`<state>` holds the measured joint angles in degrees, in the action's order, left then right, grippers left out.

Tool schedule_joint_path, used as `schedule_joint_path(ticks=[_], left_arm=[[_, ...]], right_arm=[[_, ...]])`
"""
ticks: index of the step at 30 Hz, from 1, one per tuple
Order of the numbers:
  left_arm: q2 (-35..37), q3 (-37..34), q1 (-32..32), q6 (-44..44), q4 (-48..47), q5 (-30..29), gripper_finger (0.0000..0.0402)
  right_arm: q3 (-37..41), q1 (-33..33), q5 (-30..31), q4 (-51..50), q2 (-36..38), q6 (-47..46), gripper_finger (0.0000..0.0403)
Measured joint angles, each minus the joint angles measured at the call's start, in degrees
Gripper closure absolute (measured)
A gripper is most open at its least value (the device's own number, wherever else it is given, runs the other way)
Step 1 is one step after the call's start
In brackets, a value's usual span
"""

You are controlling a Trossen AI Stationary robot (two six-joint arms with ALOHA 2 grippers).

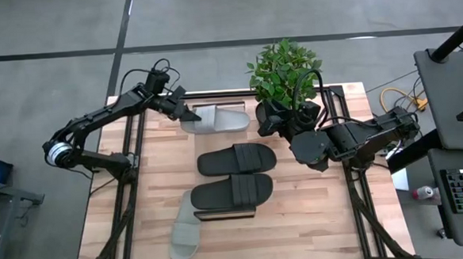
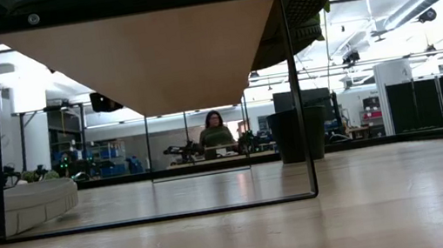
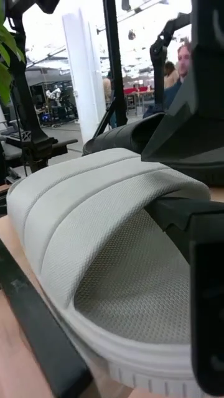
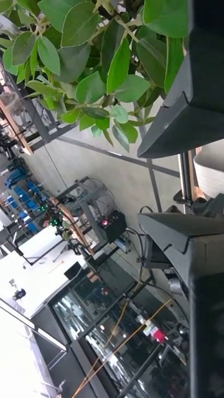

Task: Pick and place slides into the shelf
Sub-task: Put the left gray slipper on the shelf

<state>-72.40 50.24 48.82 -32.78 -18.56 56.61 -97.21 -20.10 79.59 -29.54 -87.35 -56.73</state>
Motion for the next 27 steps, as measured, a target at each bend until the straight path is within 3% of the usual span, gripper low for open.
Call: schedule_joint_path(ticks=[14, 22, 27], left_arm=[[0.02, 0.39, -0.02, -1.33, 5.44, 7.55, 0.0315], [0.02, 0.09, 0.09, -1.65, 6.03, 4.29, 0.0253], [0.02, 0.31, 0.09, -7.1, 6.14, 5.05, 0.0235]], right_arm=[[0.0, 0.0, 0.0, -0.24, 0.0, 0.2, 0.0259], [0.0, 0.0, 0.0, -0.22, 0.0, 0.2, 0.0259], [0.0, 0.0, -0.01, -0.22, 0.0, 0.26, 0.0259]])
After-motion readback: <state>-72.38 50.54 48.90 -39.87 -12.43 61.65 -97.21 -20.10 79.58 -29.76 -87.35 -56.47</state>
